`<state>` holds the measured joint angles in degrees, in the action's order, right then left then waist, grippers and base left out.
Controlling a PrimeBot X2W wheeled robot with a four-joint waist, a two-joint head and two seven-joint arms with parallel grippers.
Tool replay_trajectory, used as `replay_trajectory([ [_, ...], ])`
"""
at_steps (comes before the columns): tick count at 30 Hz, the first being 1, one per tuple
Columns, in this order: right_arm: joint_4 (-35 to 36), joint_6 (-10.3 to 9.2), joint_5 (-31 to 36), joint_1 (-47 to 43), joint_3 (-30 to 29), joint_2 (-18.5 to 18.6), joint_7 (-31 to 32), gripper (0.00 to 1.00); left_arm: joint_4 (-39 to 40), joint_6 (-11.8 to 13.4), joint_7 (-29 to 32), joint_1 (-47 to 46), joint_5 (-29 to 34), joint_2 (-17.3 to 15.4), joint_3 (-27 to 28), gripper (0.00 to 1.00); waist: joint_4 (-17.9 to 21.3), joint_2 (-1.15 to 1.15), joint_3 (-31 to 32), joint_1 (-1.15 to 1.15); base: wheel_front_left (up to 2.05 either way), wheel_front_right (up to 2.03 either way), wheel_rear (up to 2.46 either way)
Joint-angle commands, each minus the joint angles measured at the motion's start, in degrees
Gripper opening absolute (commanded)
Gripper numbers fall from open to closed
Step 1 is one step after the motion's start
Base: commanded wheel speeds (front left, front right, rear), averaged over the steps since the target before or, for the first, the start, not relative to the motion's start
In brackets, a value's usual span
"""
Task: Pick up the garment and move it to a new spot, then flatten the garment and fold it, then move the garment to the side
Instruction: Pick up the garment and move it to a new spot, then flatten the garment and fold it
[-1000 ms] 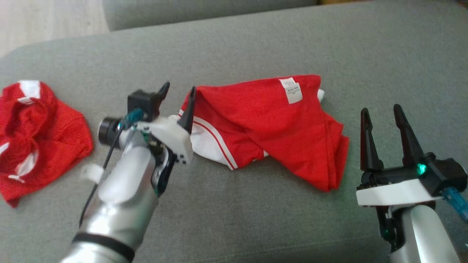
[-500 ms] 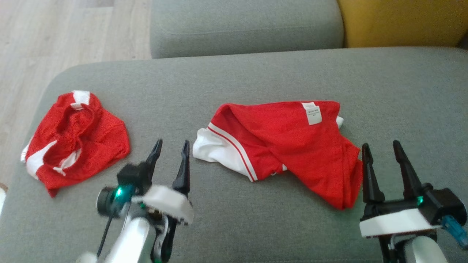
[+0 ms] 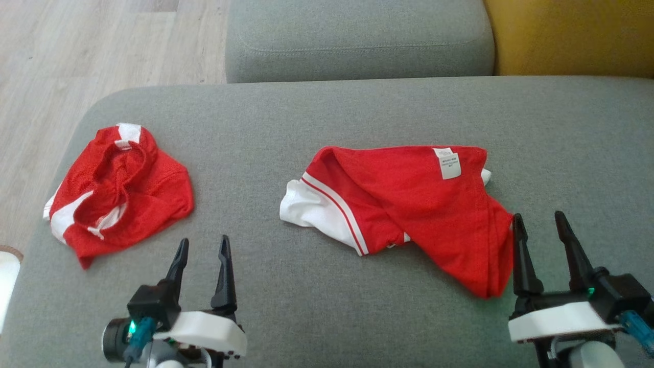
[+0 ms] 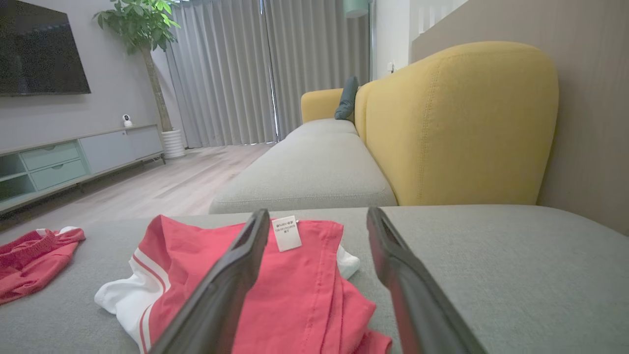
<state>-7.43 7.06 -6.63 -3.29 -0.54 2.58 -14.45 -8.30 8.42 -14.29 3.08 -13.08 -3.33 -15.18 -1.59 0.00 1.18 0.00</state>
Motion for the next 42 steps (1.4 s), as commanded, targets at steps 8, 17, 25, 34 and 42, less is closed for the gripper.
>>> replay_trajectory([
  [8, -0.78, 0.43, -0.03, 1.21, 1.19, 0.3, -0.55, 1.0, 1.77, -0.42, -0.71, -1.58, 1.29, 0.29, 2.74, 1.0, -0.17, 0.0, -0.07, 0.0, 0.0, 0.0, 0.0],
  [17, -1.62, 0.43, 0.31, 1.71, 1.63, 0.3, -0.55, 1.0, 1.07, -0.79, -0.71, -1.66, 1.48, 0.4, 2.61, 1.0, 0.15, 0.0, 0.11, 0.0, 0.0, 0.0, 0.0],
  [25, -1.5, 0.43, 0.25, 1.77, 1.66, 0.3, -0.55, 1.0, 0.49, -0.88, -0.71, -1.79, 1.44, 0.43, 2.44, 1.0, 0.28, 0.0, -0.03, 0.0, 0.0, 0.0, 0.0],
  [34, -1.91, 0.43, 1.22, 2.82, 0.84, 0.3, -0.55, 1.0, 0.19, -0.59, -0.71, -2.1, 1.27, 0.45, 1.99, 1.0, 0.07, 0.0, -0.35, 0.0, 0.0, 0.0, 0.0],
  [42, -7.22, 0.43, 4.97, 12.63, -1.1, 0.3, 2.57, 1.0, 1.32, -0.21, -0.71, -3.21, 1.42, 0.45, 0.89, 1.0, -0.53, 0.0, -3.71, 0.0, 0.0, 0.0, 0.0],
])
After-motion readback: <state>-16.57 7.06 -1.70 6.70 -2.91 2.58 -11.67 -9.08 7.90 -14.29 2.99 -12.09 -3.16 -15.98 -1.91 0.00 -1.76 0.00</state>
